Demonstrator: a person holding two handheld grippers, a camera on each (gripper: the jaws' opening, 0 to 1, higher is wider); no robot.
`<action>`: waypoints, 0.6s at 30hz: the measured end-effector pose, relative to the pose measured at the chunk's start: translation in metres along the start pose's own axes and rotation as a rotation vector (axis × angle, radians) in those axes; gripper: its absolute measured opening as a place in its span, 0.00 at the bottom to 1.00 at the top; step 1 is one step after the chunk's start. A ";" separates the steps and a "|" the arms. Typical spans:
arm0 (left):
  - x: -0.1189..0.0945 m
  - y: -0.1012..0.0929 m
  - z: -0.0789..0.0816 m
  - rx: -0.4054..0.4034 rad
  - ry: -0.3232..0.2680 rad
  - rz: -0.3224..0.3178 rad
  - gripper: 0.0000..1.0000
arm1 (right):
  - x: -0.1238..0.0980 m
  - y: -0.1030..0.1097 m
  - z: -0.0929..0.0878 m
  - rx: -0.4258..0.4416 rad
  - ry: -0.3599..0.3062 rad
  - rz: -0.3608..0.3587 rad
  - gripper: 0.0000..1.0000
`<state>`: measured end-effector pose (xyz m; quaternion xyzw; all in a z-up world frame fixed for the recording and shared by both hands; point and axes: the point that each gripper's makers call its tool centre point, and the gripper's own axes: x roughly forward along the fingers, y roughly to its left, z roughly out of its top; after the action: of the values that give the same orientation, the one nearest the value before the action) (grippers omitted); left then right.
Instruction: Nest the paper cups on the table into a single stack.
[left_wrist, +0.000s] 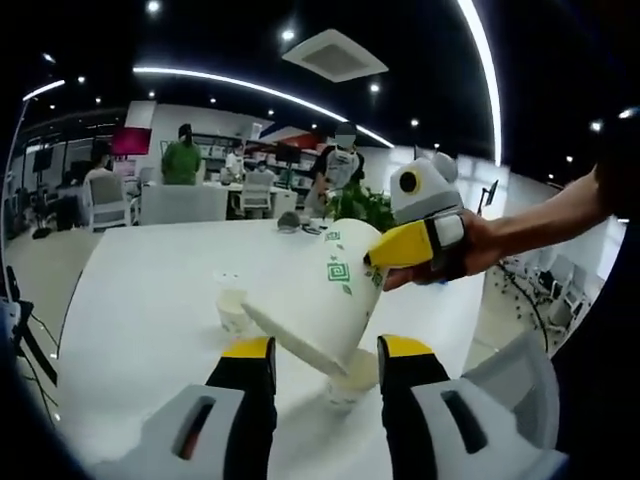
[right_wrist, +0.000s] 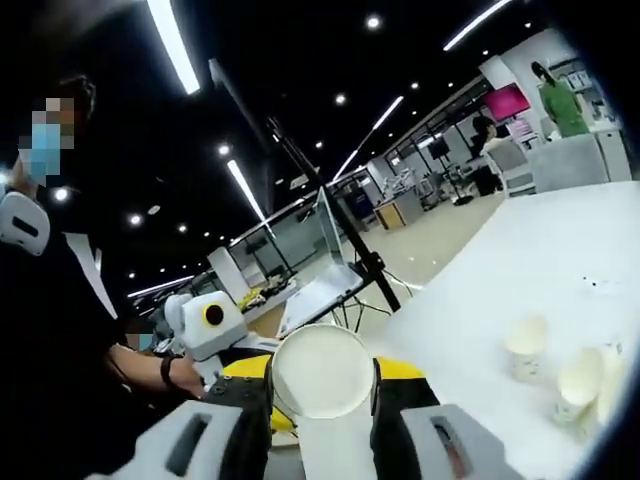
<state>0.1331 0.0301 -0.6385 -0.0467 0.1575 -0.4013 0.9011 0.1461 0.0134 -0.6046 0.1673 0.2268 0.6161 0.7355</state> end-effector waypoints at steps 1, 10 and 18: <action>0.000 -0.001 0.001 0.002 -0.003 -0.004 0.38 | 0.001 0.001 0.000 0.002 0.000 0.005 0.37; 0.001 -0.009 0.008 0.004 -0.041 -0.054 0.31 | 0.006 0.011 0.000 0.006 0.005 0.049 0.37; 0.001 -0.021 0.017 -0.027 -0.077 -0.086 0.24 | 0.009 0.019 -0.002 0.003 0.020 0.085 0.37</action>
<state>0.1240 0.0145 -0.6180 -0.0807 0.1259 -0.4354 0.8877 0.1307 0.0258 -0.5972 0.1715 0.2277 0.6481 0.7061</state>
